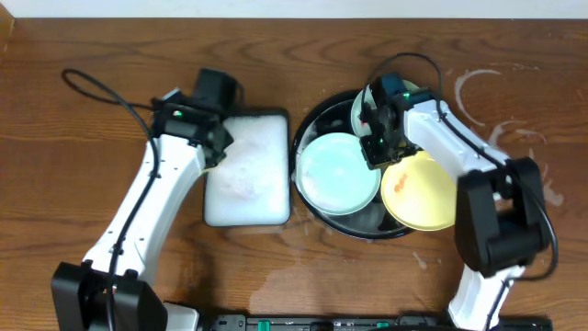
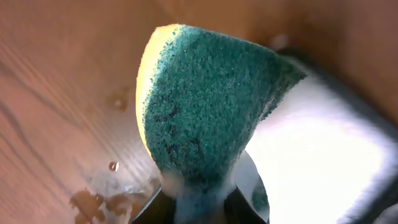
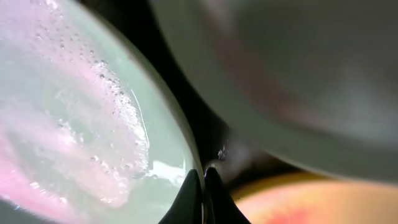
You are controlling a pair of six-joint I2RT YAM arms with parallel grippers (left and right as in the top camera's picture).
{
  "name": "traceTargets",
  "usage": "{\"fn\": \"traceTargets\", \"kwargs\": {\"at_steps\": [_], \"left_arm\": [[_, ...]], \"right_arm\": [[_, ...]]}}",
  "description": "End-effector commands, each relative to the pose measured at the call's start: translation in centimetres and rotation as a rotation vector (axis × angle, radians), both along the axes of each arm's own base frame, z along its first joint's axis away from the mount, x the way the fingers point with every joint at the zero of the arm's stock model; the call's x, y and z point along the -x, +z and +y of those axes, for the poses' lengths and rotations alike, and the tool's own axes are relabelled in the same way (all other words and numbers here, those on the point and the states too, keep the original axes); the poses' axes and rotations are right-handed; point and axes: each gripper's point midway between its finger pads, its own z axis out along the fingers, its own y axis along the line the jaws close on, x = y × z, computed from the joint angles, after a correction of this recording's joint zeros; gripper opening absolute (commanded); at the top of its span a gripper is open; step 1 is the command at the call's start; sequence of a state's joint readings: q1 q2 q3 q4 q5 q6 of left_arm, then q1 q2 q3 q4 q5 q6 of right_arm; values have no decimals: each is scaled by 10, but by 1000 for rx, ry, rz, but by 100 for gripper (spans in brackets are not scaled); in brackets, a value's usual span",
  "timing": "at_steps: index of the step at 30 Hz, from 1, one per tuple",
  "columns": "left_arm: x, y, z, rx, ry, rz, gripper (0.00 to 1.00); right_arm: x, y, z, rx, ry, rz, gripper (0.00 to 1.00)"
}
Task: Clean dirty plates on tray and stack at the side
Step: 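Carry the sponge with the left gripper back to the foam tray, then lift the cleaned green plate upward with the right gripper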
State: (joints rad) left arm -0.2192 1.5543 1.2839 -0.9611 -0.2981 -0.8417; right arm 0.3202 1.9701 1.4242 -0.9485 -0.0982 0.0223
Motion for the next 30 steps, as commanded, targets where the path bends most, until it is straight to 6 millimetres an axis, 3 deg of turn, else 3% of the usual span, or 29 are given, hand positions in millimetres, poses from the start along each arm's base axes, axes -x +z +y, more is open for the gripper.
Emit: {"fn": "traceTargets", "kwargs": {"at_steps": [1, 10, 17, 23, 30], "left_arm": [[13, -24, 4, 64, 32, 78, 8], [28, -41, 21, 55, 82, 133, 8], [30, -42, 21, 52, 59, 145, 8], [30, -46, 7, 113, -34, 173, 8], [23, -47, -12, 194, -155, 163, 8]], "right_arm": [[-3, 45, 16, -37, 9, -117, 1], [-5, 129, -11, 187, -34, -424, 1], [2, 177, -11, 346, -11, -626, 1], [6, 204, -7, 525, 10, -769, 1], [15, 209, 11, 535, 61, -805, 1]]}}
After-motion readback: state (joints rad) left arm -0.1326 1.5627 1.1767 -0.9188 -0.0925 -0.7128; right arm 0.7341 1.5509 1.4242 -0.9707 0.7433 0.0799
